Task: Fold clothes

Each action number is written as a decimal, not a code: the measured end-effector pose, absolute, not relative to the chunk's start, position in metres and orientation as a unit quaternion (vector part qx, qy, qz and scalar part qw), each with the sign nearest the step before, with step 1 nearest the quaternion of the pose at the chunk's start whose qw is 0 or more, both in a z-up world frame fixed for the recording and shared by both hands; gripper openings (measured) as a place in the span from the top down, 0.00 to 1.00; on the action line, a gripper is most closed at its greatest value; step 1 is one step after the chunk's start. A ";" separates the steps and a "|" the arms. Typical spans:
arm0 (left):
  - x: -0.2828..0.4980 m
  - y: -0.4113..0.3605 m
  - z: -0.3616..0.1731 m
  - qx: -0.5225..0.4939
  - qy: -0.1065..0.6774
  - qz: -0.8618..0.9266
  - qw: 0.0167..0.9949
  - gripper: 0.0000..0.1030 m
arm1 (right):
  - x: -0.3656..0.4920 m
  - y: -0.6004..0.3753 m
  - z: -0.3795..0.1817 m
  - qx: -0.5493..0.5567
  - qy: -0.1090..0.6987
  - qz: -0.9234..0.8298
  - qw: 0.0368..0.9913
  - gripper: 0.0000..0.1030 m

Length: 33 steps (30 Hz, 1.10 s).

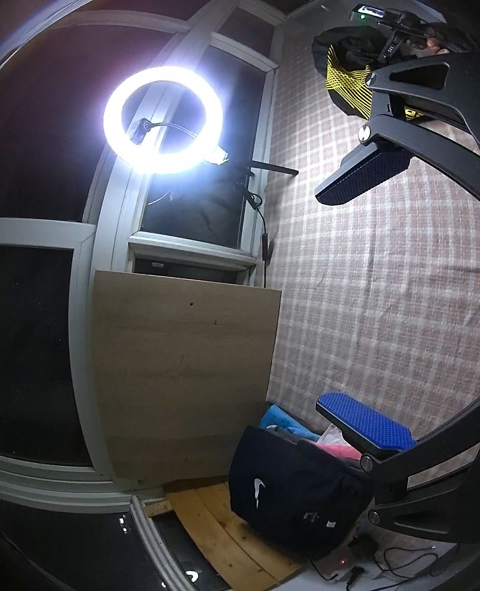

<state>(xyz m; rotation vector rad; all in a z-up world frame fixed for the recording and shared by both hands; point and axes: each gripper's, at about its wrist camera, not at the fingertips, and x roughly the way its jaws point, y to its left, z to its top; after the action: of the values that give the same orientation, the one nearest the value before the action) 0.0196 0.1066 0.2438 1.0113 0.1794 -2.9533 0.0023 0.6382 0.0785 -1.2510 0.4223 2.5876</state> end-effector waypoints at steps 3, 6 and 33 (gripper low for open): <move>0.020 0.101 0.242 0.324 0.055 -0.944 0.003 0.01 | 0.021 0.637 0.106 -0.381 0.157 0.901 0.134 0.97; 0.022 0.090 0.241 0.318 0.057 -0.946 0.000 0.01 | 0.031 0.620 0.138 -0.346 0.147 0.917 0.135 0.97; 0.017 0.086 0.133 0.425 0.015 -0.898 -0.117 0.01 | 0.012 0.389 0.150 -0.405 0.020 0.902 -0.145 0.52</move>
<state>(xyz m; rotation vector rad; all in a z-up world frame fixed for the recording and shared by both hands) 0.0166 0.0861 0.1331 1.4428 0.0527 -3.0508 0.0124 0.3889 0.1505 -1.4071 0.0690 3.1310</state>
